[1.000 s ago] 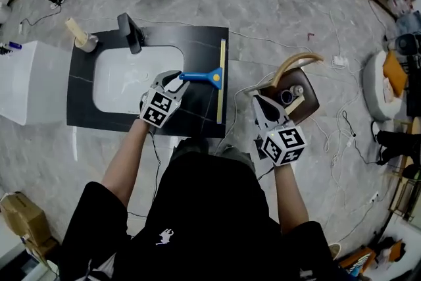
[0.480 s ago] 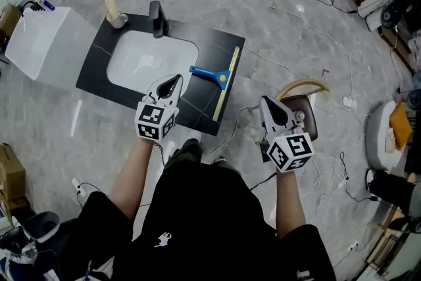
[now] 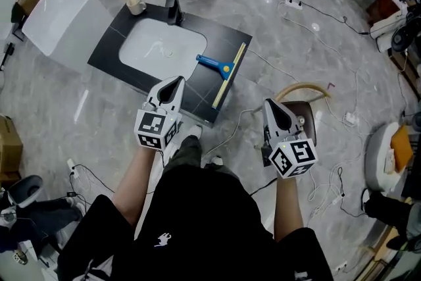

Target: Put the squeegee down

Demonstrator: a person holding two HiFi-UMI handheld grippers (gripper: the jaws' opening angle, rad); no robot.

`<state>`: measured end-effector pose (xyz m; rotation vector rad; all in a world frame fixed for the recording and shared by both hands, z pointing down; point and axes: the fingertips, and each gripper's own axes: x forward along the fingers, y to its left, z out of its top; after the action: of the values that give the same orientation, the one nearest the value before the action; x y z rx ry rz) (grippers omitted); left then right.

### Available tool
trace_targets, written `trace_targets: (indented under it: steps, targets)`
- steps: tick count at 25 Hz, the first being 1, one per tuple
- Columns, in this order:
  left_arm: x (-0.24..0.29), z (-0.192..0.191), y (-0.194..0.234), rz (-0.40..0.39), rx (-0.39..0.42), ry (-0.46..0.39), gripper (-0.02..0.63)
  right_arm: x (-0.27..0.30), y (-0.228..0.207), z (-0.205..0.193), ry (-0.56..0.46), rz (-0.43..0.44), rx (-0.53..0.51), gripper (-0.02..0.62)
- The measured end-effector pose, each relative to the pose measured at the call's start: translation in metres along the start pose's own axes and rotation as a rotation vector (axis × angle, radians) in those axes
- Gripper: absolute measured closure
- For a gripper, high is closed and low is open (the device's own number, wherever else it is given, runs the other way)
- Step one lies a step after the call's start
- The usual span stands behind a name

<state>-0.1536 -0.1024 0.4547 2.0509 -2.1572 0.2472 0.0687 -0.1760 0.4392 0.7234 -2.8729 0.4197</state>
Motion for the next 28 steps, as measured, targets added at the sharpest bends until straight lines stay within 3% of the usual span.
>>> trace_targets:
  steps: [8,20,28]
  targets:
    - [-0.047,0.008,-0.027,0.061,-0.007,-0.043,0.603,-0.047,0.01,0.005,-0.04,0.002,-0.02,0.594]
    - [-0.097,0.03,-0.049,0.07,0.039,-0.101,0.603,-0.077,0.046,0.013,-0.079,0.034,-0.061,0.594]
    - [-0.113,0.036,-0.054,0.103,0.058,-0.148,0.603,-0.094,0.056,0.021,-0.116,-0.013,-0.094,0.594]
